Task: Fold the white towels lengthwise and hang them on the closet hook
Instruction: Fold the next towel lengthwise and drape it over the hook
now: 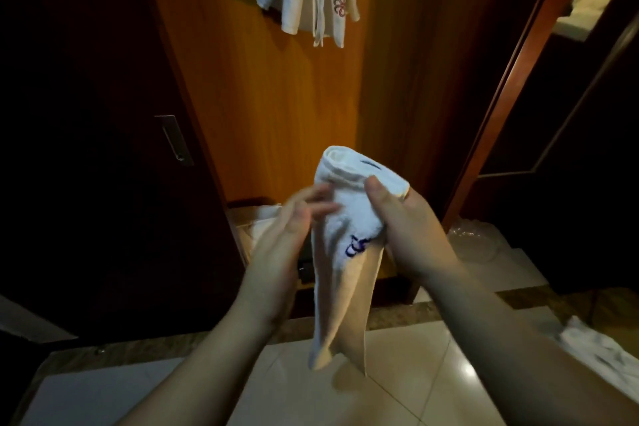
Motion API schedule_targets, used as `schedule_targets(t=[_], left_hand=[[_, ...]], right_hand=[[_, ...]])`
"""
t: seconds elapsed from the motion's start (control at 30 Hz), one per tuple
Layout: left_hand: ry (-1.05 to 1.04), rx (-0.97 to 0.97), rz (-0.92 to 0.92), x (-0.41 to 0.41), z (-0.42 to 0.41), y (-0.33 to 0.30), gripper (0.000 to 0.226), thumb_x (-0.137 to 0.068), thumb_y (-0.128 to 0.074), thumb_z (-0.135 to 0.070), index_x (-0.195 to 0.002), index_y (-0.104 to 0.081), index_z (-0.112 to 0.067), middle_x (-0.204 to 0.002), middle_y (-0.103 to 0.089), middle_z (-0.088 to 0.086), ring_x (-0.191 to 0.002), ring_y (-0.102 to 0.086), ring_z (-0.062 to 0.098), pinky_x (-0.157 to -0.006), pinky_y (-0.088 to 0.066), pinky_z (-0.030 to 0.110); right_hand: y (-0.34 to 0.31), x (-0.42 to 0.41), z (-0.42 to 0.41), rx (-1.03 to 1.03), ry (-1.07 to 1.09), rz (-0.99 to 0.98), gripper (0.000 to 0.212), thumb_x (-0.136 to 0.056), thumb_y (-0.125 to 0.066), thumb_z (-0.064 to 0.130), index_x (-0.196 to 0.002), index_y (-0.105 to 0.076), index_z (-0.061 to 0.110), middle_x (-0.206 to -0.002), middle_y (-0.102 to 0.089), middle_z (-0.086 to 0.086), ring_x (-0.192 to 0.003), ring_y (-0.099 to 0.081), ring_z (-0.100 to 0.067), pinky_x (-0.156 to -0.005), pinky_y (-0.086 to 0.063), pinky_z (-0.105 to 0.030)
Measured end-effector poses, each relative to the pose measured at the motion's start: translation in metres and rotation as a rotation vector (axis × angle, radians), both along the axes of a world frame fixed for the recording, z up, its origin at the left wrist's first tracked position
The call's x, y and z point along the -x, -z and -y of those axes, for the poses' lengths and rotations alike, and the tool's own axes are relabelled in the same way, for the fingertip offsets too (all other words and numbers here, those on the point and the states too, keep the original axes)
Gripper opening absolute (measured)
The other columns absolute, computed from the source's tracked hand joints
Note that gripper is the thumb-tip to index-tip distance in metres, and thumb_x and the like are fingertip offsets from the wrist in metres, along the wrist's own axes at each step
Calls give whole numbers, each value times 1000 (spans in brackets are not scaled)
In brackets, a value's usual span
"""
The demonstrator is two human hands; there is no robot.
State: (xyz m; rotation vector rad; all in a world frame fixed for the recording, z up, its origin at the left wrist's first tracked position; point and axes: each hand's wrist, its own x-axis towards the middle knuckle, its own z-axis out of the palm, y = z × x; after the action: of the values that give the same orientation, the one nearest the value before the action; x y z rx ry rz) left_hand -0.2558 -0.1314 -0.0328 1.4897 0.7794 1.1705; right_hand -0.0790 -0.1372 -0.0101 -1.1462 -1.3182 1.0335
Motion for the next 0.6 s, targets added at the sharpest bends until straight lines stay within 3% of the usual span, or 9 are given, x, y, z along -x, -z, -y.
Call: schedule_targets(t=[0.03,0.1,0.17,0.27,0.33,0.47,0.6], left_hand=[[-132,-73,-62,3,-7,-4,50,-86,-56,-63,-120,-67,-27,-141,-54,-6,-135,-47,14,-109,-41,45],[-219,-71,-127,4,-21,-15,65,-73,-71,-59,-129,-55,-31,-136,-56,-7,-128,-53,13,-101,-49,39],[-35,46,-94,4,-37,-27,71,-66,-81,-52,-129,-56,-29,-130,-65,-5,-122,-61,18,-92,-55,33],[146,116,-10,5,-55,-42,68,-69,-85,-34,-130,-61,-15,-125,-69,9,-118,-65,30,-96,-53,44],[207,139,45,2,-58,-50,73,-68,-87,-36,-132,-61,-14,-128,-67,11,-120,-63,32,-99,-50,47],[259,181,96,-14,-58,-65,56,-75,-83,-39,-124,-68,-17,-127,-68,14,-119,-63,34,-102,-48,52],[232,297,150,-21,-61,-82,37,-76,-80,-35,-107,-76,-17,-116,-72,15,-111,-68,36,-101,-49,56]], right_hand=[[-10,-5,-3,-12,-48,60,30,-79,-57,69,-105,-69,57,-110,-74,18,-103,-70,-3,-87,-51,-27],[-27,-14,-12,-27,-147,120,35,-84,-57,63,-113,-69,47,-115,-74,13,-107,-69,-7,-90,-52,-26],[-42,-20,-24,-38,-205,178,45,-90,-57,54,-128,-62,31,-120,-72,4,-111,-69,-13,-96,-54,-31],[-66,-23,-37,-68,-272,187,58,-88,-57,49,-136,-53,15,-125,-69,-4,-114,-67,-19,-98,-52,-33],[-79,-24,-42,-79,-308,143,59,-84,-59,52,-131,-55,17,-121,-70,-2,-112,-67,-18,-97,-52,-32],[-91,-26,-49,-90,-332,56,65,-79,-65,65,-126,-59,21,-121,-71,-5,-116,-66,-23,-102,-51,-40],[-62,-41,-56,57,-336,-198,100,-59,-63,89,-138,-56,27,-136,-64,-6,-129,-58,-28,-111,-43,-51]])
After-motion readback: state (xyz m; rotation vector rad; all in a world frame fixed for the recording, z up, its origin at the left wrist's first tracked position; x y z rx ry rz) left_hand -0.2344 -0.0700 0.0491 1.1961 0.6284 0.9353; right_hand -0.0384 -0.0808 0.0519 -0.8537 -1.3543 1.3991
